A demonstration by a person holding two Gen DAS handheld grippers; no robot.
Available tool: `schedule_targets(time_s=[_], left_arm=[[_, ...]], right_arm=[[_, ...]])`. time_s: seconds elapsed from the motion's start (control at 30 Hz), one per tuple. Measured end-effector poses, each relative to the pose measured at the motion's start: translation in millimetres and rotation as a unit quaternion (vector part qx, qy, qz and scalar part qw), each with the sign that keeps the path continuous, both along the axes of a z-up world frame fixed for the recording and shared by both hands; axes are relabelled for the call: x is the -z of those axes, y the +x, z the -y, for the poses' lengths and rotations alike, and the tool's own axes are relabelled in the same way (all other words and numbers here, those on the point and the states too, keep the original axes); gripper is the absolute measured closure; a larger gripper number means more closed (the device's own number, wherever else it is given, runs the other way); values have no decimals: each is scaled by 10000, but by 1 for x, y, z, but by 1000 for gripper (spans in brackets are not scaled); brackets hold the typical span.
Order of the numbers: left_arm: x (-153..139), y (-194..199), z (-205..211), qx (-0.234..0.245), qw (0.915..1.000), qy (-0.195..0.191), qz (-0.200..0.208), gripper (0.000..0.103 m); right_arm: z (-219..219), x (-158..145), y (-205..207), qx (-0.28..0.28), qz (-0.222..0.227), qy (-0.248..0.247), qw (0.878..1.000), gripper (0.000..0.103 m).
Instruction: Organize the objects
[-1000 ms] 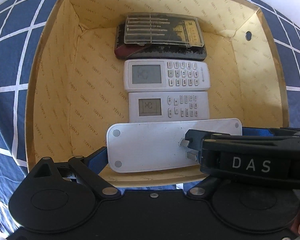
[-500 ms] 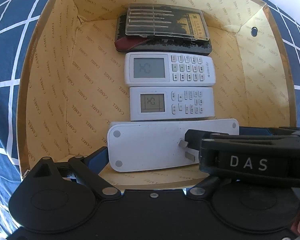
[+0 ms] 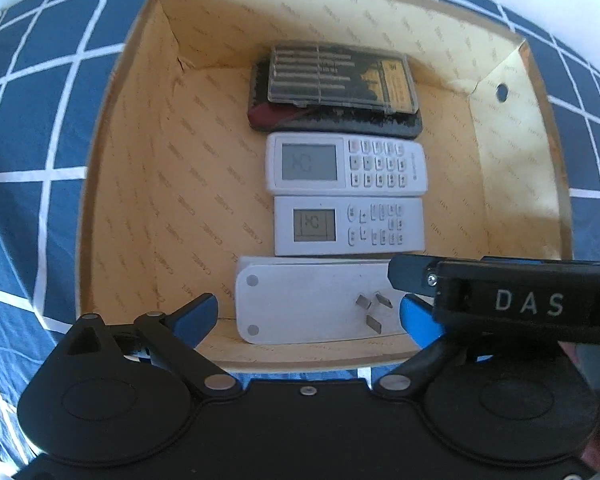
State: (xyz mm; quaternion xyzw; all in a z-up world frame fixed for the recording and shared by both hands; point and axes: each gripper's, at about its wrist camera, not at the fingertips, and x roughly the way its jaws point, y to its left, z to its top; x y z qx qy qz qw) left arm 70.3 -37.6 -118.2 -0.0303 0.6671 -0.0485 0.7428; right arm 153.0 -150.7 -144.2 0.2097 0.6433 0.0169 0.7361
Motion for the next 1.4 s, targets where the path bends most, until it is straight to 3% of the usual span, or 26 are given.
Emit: schedule_targets(time_s=[0.37,0.73,0.8,1.4], left_arm=[[-44,-15,-19,-155,9989,106,424,0],[-78,-33,-34,-150,9960,316,826,0],[-82,-36,-36,-159,9954,348,879,0],[-102,-48,-43,-199,9919,438,1175,0]], right_arm=[[21,-55,-20,103,621,-229,9978,20],[34,-91,-51,-13,1025,-755,9919,5],[37,-96,-57,-28,1058,-821,9910,0],[40,-105,-77,-45,1010,-960,9902,0]])
